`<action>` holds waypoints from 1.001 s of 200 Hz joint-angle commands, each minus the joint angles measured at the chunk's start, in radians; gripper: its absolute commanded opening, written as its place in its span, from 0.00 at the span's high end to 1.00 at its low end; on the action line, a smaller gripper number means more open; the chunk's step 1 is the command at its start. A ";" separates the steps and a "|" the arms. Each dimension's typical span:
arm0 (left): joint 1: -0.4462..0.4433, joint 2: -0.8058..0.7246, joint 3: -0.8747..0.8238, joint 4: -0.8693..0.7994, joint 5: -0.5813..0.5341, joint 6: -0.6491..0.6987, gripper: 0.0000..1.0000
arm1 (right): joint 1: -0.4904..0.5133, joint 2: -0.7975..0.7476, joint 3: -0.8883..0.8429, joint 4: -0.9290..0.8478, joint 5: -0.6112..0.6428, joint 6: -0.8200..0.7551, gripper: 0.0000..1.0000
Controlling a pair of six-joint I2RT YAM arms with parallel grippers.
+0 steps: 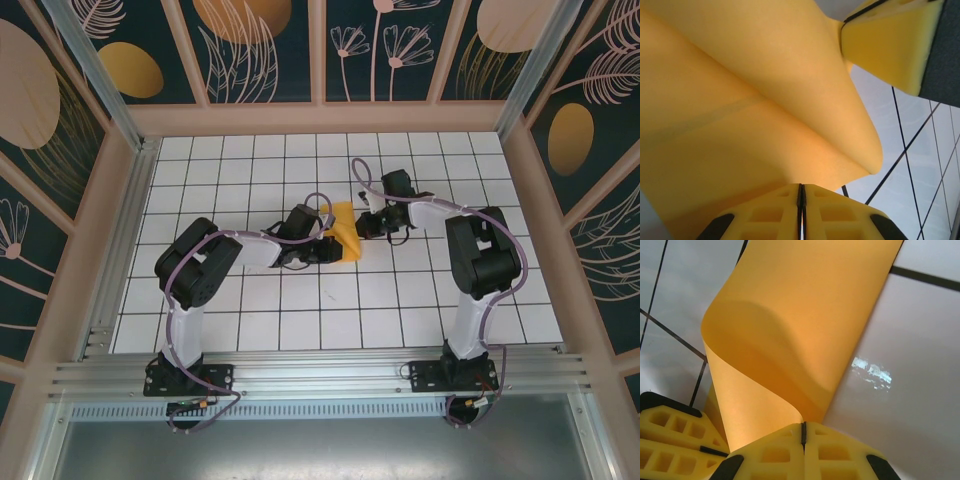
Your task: Fold a paper plane with a square sheet of paper (pick it up from the middle)
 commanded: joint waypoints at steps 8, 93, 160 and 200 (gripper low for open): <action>0.005 -0.013 0.003 -0.103 -0.080 0.048 0.87 | 0.006 0.034 0.025 -0.029 -0.026 -0.035 0.99; 0.005 -0.008 0.026 -0.104 -0.056 0.063 0.86 | 0.023 0.045 0.057 -0.061 -0.036 -0.048 0.99; 0.005 -0.004 0.036 -0.135 -0.071 0.096 0.87 | 0.024 0.111 0.122 -0.107 -0.029 -0.080 0.99; 0.006 -0.001 0.047 -0.149 -0.075 0.104 0.87 | 0.027 0.135 0.140 -0.115 -0.034 -0.090 0.98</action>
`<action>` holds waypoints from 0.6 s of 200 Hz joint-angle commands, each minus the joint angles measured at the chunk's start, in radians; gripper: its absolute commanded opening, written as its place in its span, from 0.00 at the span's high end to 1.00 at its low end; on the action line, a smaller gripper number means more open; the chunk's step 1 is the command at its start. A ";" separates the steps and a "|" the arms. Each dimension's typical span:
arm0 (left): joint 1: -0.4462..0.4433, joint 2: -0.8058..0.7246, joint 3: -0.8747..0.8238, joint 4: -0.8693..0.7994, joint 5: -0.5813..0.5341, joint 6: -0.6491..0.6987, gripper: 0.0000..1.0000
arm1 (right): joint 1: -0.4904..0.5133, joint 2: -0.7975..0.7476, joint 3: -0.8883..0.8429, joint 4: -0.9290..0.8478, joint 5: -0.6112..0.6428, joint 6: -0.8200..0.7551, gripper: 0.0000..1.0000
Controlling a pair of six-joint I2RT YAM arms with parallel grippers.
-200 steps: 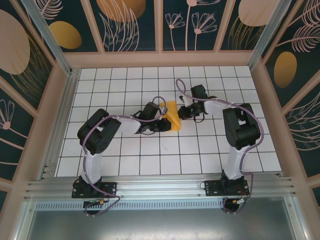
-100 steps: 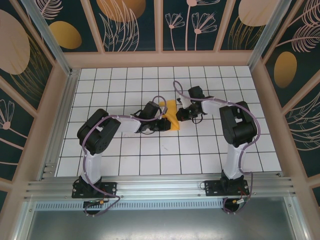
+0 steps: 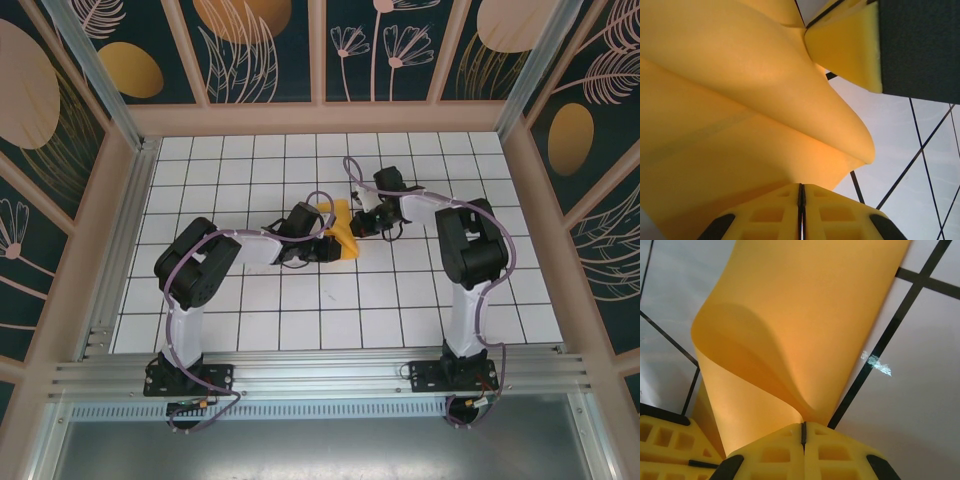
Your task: Fold a paper plane with a square sheet of paper (pick it up from the middle)
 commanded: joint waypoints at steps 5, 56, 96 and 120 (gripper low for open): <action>0.005 0.001 0.015 -0.072 -0.043 0.035 0.87 | 0.009 0.024 0.026 -0.033 -0.014 -0.032 0.98; 0.005 -0.054 0.012 -0.066 -0.039 0.031 0.82 | 0.010 0.034 0.017 -0.028 0.011 -0.027 0.98; 0.005 -0.127 -0.017 0.020 -0.001 -0.009 0.80 | 0.010 0.041 0.017 -0.030 0.017 -0.022 0.98; 0.004 -0.156 -0.025 0.052 -0.030 -0.043 0.80 | 0.012 0.036 0.012 -0.026 0.016 -0.015 0.98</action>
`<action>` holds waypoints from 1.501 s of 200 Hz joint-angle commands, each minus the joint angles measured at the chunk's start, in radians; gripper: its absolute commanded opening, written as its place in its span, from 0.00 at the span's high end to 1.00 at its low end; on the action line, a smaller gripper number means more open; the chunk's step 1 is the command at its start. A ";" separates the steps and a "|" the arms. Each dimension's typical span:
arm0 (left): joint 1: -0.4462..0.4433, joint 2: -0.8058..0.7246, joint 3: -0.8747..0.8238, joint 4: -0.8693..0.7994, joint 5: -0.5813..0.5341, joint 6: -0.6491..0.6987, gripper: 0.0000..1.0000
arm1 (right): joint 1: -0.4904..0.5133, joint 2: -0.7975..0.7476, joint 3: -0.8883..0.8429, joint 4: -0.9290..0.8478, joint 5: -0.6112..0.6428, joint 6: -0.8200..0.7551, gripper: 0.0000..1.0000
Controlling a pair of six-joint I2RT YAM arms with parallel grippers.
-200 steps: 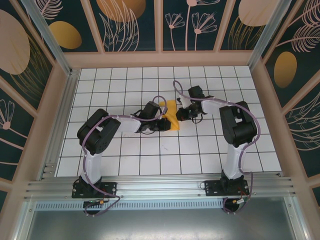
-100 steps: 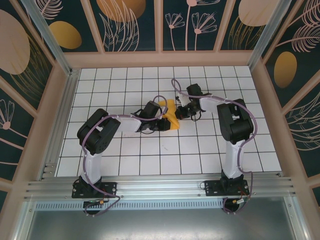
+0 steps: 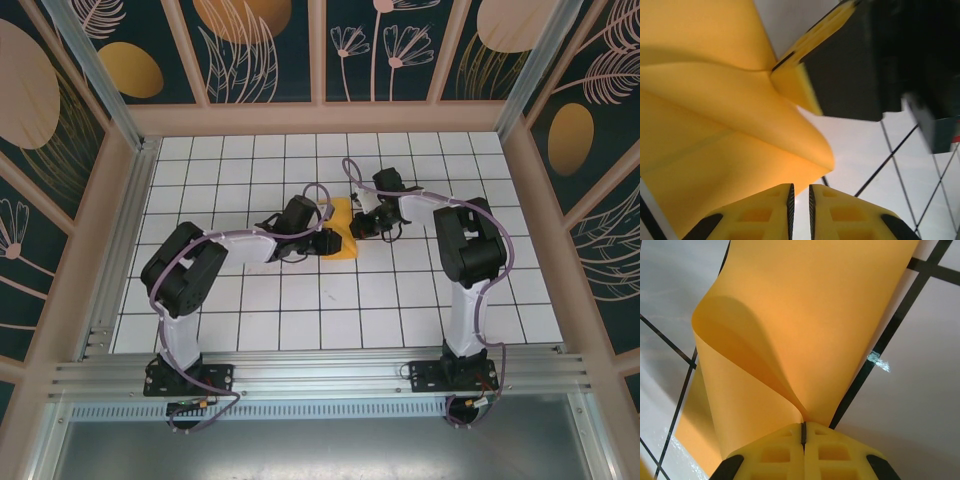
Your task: Fold a paper plane with a square sheet of paper (pick it up from the middle)
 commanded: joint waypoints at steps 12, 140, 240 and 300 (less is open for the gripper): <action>0.006 -0.061 -0.030 0.117 -0.018 -0.086 0.80 | 0.010 0.019 0.007 -0.018 0.015 -0.012 0.98; 0.009 0.098 0.018 0.341 -0.156 -0.383 0.82 | 0.010 0.018 0.004 0.010 -0.012 0.014 0.98; 0.009 0.163 0.024 0.323 -0.185 -0.342 0.82 | 0.008 0.013 0.037 0.002 -0.031 0.010 0.97; 0.008 0.187 0.022 0.332 -0.191 -0.343 0.82 | -0.006 -0.010 0.022 0.017 -0.067 0.025 0.90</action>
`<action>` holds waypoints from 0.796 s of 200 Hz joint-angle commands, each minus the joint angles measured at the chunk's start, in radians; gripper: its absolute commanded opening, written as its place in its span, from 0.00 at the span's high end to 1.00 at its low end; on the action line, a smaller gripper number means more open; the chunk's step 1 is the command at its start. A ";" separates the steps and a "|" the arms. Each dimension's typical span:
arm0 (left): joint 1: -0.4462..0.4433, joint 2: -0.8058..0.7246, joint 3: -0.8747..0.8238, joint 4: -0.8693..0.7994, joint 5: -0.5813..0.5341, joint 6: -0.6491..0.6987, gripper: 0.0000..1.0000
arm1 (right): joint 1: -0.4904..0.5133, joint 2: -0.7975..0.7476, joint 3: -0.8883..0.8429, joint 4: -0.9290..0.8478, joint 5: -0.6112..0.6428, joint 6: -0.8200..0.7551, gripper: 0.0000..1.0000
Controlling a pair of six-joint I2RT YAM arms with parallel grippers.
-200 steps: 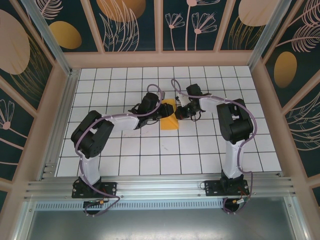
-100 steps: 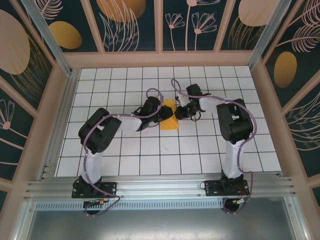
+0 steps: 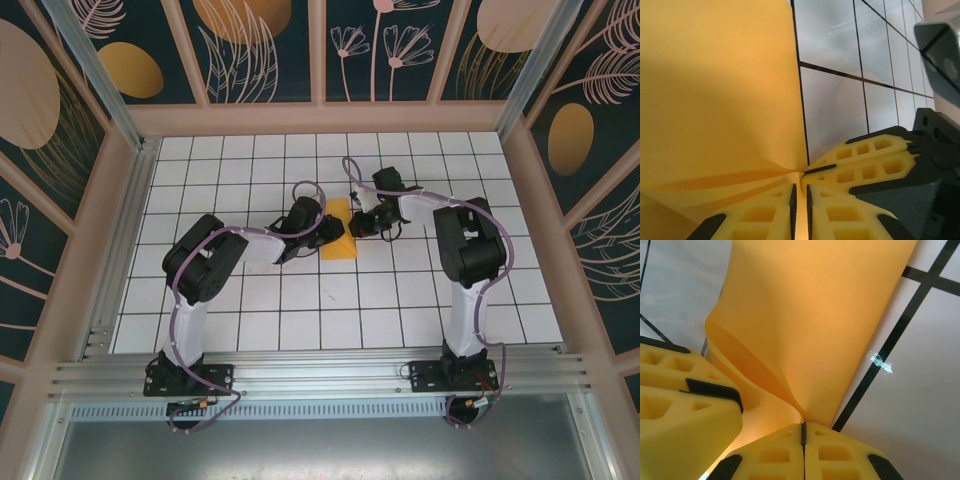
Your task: Fold a paper plane with a square sheet of paper (pick it up from the middle)
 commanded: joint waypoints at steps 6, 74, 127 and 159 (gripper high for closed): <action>0.008 0.022 -0.006 0.043 -0.004 0.012 0.82 | -0.006 -0.009 0.018 0.000 -0.051 0.009 0.88; 0.008 0.022 -0.006 0.036 -0.017 0.016 0.82 | -0.036 -0.073 -0.041 0.057 -0.022 0.064 0.76; 0.008 0.022 -0.012 0.039 -0.024 0.013 0.83 | -0.057 -0.087 -0.068 0.063 -0.098 0.074 0.73; 0.008 0.017 -0.023 0.048 -0.023 0.011 0.83 | -0.057 -0.086 -0.084 0.088 -0.100 0.114 0.71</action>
